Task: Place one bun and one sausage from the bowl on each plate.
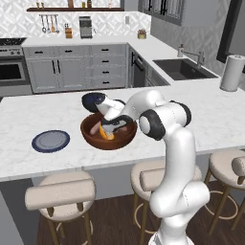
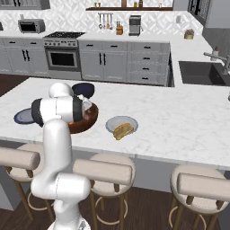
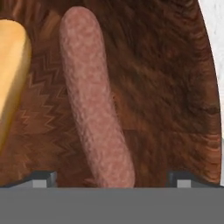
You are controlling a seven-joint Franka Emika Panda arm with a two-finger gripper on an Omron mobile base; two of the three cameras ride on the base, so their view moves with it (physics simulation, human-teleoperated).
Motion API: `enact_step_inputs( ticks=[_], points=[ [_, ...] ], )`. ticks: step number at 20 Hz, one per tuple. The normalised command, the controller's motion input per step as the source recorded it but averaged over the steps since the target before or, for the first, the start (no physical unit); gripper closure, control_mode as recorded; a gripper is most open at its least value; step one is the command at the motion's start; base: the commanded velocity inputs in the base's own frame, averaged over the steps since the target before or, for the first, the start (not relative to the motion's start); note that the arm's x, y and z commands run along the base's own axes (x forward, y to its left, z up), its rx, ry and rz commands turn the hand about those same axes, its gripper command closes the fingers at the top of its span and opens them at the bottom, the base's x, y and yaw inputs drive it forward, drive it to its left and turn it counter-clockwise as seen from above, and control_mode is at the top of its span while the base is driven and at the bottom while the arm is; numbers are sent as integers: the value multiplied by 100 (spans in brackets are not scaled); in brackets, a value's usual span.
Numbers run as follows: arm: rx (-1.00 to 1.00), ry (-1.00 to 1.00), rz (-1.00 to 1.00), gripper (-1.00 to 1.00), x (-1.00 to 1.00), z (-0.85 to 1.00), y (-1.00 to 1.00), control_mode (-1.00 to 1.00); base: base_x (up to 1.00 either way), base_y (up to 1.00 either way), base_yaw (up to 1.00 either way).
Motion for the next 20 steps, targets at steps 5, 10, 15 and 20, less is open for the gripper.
enact_step_inputs(
  ticks=[5,10,15,20],
  points=[
    [-2,-1,0,-100,-7,-42,-1,-100,0,0,0],
    [-5,0,0,-100,49,-53,0,-100,0,0,0],
    [-12,4,0,100,-1,-100,-20,-100,0,0,0],
    [-1,2,1,100,-32,-100,-35,-100,0,0,0]
  ],
)
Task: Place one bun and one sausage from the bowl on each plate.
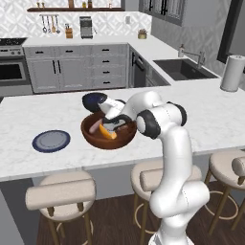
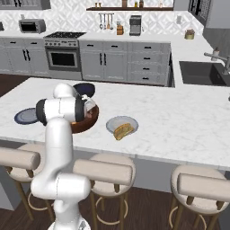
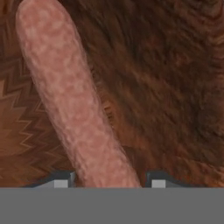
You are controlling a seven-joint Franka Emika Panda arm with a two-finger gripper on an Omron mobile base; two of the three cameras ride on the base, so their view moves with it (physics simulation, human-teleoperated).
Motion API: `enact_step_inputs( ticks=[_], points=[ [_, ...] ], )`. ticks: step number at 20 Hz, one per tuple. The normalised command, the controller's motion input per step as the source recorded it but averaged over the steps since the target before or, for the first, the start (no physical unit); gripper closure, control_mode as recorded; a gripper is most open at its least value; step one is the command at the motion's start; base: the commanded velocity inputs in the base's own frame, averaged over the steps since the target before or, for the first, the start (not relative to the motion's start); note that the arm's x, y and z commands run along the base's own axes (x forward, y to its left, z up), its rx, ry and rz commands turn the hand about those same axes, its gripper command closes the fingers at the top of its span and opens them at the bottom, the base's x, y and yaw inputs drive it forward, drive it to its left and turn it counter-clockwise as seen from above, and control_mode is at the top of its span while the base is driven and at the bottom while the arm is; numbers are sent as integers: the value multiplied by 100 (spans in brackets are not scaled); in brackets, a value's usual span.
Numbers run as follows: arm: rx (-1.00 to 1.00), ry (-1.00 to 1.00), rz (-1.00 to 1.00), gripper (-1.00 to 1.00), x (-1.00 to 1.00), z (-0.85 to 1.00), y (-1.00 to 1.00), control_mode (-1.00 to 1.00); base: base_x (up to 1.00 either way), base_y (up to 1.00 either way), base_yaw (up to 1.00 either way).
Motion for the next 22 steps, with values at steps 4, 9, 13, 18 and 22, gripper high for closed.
enact_step_inputs(
  ticks=[4,9,13,18,22],
  points=[
    [0,-7,0,100,-21,-47,-15,-100,0,0,0],
    [24,-18,-12,100,-87,85,-22,-100,0,0,0],
    [44,-30,-39,100,-86,100,-23,-100,0,0,0],
    [19,-3,-66,100,-11,54,-64,-100,0,0,0],
    [9,11,-82,100,10,8,-92,-100,0,0,0]
  ],
)
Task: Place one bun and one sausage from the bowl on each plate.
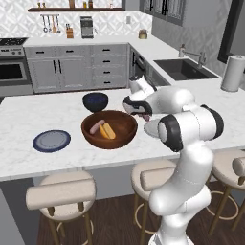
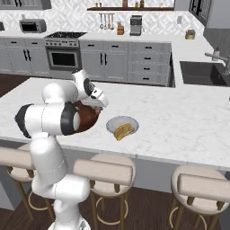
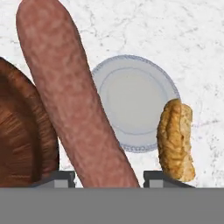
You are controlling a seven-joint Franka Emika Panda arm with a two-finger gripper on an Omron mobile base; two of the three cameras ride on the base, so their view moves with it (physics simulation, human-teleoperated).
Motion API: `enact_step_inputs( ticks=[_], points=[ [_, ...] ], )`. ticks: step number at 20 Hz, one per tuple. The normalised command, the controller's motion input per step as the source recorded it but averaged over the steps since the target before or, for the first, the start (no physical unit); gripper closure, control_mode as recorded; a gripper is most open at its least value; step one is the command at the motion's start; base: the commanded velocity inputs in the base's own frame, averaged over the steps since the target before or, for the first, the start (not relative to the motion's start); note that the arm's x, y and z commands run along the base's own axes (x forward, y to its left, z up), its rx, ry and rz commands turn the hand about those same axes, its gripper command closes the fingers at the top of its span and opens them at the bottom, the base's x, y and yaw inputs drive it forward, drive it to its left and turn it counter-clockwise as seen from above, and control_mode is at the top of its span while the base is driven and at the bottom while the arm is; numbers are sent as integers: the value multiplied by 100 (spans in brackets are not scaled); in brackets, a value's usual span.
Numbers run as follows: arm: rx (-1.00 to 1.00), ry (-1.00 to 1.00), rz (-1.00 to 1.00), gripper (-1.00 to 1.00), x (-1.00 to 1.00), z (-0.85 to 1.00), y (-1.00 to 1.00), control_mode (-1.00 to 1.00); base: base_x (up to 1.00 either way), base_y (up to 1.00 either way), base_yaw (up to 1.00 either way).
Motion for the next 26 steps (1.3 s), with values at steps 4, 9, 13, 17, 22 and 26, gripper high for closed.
enact_step_inputs(
  ticks=[4,9,13,17,22,26],
  points=[
    [18,17,-77,100,8,-12,-100,-100,0,0,0],
    [15,10,-54,100,11,-89,-67,-100,0,0,0],
    [3,-4,-35,100,10,-70,-5,-100,0,0,0],
    [-1,-15,-21,-100,65,-48,4,-100,0,0,0],
    [0,-14,-6,-100,55,-27,1,-100,0,0,0],
    [2,-19,0,-100,21,-2,0,-100,0,0,0]
  ],
)
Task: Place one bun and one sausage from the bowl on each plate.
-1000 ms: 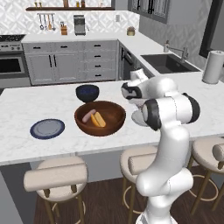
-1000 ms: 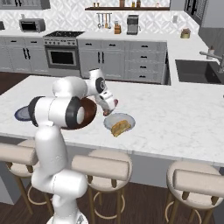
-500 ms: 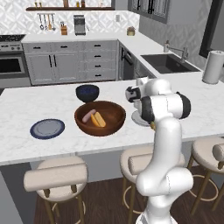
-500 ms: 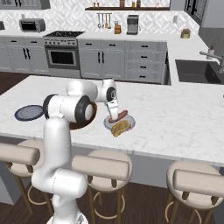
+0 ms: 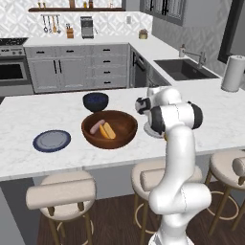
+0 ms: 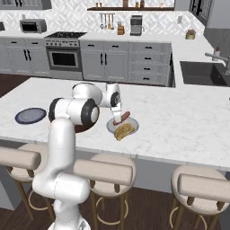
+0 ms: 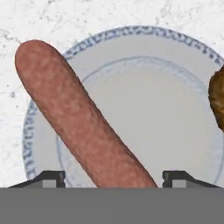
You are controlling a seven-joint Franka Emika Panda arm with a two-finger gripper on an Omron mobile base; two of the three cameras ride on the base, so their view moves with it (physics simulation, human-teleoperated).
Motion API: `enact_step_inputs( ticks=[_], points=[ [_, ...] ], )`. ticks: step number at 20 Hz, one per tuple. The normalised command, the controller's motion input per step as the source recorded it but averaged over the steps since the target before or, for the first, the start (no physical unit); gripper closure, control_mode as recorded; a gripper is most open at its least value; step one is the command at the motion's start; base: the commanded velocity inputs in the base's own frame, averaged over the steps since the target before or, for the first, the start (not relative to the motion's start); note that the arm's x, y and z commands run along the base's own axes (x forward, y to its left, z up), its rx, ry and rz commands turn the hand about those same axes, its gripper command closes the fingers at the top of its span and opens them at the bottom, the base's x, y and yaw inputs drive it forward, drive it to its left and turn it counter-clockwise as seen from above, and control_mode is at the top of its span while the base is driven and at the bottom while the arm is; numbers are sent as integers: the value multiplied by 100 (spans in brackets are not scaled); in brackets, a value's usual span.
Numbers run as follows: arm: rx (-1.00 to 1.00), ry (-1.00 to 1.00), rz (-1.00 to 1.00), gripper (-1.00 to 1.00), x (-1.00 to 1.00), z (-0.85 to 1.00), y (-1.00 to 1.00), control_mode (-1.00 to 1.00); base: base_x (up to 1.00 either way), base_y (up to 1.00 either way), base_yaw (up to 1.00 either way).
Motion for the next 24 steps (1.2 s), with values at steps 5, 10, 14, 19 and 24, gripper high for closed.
enact_step_inputs(
  ticks=[5,10,14,19,24],
  points=[
    [7,-12,1,-100,-79,83,3,-100,0,0,0],
    [0,-27,19,-100,-94,94,65,-100,0,0,0],
    [0,-9,43,-100,-49,30,100,-100,0,0,0],
    [-1,1,71,-100,-26,0,82,-100,0,0,0],
    [-8,-1,63,-100,0,22,95,-100,0,0,0]
  ],
)
